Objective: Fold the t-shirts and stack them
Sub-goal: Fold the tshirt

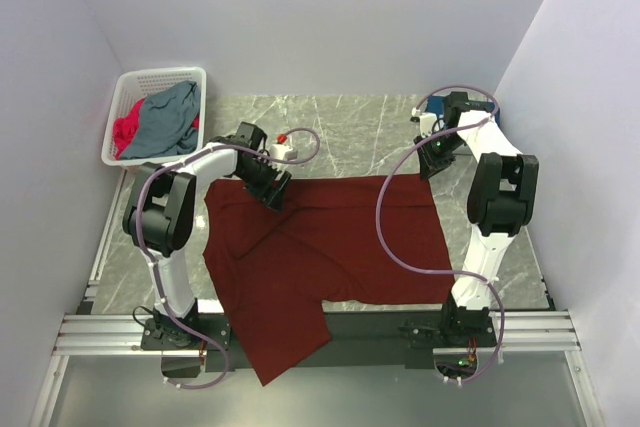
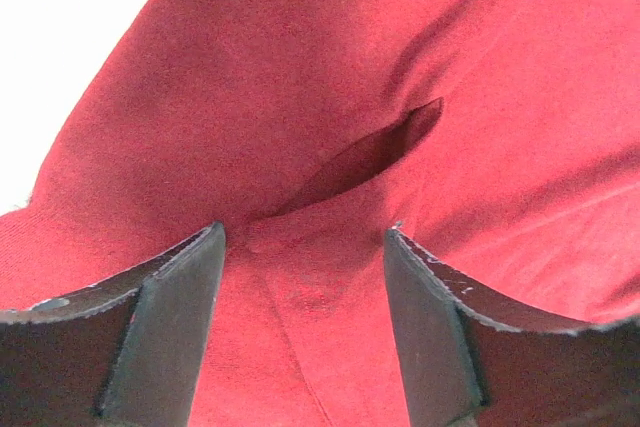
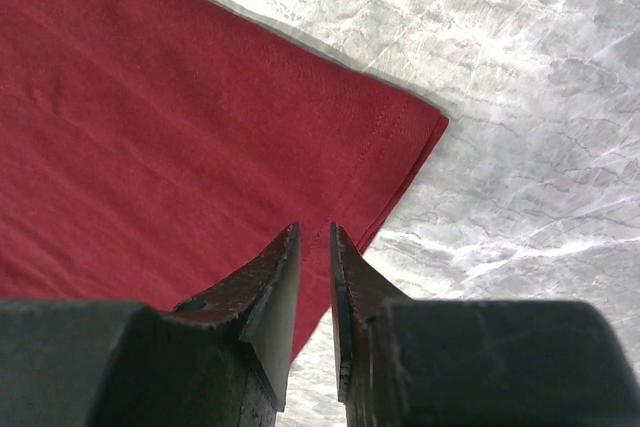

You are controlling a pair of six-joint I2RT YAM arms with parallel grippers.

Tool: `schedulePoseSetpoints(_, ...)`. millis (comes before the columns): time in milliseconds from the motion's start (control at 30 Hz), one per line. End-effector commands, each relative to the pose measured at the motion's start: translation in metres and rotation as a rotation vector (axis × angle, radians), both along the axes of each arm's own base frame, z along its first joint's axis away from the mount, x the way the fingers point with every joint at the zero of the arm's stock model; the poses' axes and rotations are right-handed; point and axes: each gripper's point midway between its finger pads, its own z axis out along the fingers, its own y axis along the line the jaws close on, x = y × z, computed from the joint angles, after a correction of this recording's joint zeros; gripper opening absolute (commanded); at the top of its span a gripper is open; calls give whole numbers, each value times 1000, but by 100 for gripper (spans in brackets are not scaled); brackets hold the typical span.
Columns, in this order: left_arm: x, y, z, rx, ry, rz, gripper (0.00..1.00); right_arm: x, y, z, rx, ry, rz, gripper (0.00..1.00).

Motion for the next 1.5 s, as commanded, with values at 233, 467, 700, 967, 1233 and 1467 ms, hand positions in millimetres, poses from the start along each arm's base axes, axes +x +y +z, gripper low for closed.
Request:
schedulePoseSetpoints(233, -66, -51, 48, -106, 3, -242, 55, 7, -2, 10, -17, -19, 7, 25)
schedulePoseSetpoints(467, -128, -82, 65, -97, -9, -433, 52, 9, -4, 12, -25, -24, 9, 25)
schedulePoseSetpoints(700, -76, -45, 89, -83, -143, -223, 57, 15, 1, 13, -18, -27, -3, 24)
schedulePoseSetpoints(967, 24, 70, 92, 62, -231, 254, 59, 40, 16, 7, -173, -98, 17, 21)
schedulePoseSetpoints(1233, 39, 107, 46, 114, -116, 394, 54, 52, 18, -19, -300, -87, 51, 16)
schedulePoseSetpoints(1467, 49, 125, 3, 192, -51, 499, 44, 50, -4, -48, -465, -72, 91, 0)
